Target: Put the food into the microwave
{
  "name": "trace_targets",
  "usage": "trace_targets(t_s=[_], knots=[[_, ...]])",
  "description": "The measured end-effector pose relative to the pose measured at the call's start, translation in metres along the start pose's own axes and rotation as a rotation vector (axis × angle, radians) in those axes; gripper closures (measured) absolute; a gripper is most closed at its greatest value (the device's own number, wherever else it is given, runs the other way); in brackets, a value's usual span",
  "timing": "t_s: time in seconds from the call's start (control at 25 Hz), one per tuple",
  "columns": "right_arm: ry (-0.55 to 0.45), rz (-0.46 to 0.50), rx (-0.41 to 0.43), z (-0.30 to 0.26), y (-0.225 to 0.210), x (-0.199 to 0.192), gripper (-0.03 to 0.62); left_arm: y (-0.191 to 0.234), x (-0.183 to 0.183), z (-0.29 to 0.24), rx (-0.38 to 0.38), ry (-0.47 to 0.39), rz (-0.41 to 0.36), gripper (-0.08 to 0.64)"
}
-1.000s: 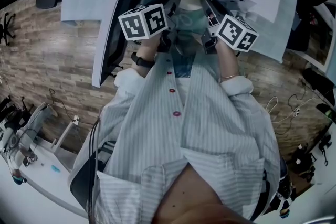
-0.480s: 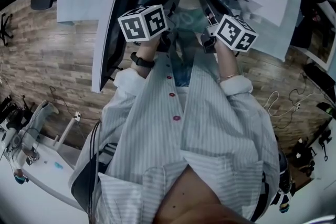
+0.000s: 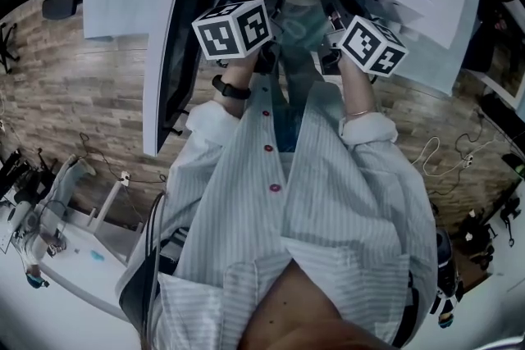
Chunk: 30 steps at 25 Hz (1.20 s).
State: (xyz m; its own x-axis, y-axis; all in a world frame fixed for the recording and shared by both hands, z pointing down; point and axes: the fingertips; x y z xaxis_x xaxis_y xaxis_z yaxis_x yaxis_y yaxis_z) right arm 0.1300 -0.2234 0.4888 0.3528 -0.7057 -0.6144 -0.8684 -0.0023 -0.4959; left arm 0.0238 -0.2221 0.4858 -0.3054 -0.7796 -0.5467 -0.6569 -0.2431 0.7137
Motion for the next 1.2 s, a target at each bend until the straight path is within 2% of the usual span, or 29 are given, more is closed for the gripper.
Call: trace_targets(t_s=[0.64, 0.88, 1.2], knots=[[-0.064, 0.032, -0.056, -0.032, -0.008, 0.012, 0.474, 0.022, 0.017, -0.026, 0.037, -0.024, -0.027, 0.456], [-0.102, 0.03, -0.075, -0.034, -0.007, 0.016, 0.472, 0.022, 0.023, -0.029, 0.043, -0.029, -0.063, 0.454], [-0.139, 0.082, -0.118, -0.038, -0.005, 0.022, 0.466, 0.025, 0.029, -0.034, 0.049, -0.038, -0.107, 0.449]])
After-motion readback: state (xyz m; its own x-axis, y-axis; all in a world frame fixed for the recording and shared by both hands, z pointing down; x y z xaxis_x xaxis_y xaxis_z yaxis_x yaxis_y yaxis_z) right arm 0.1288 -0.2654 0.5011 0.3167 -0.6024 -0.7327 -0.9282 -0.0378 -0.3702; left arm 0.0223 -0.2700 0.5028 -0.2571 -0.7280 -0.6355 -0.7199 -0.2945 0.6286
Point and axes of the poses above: the fingertips, and each gripper's own axes: z backward along the fingers, y to its left, x out of its top, and after that the axes turned 10 degrees about -x, right-handed
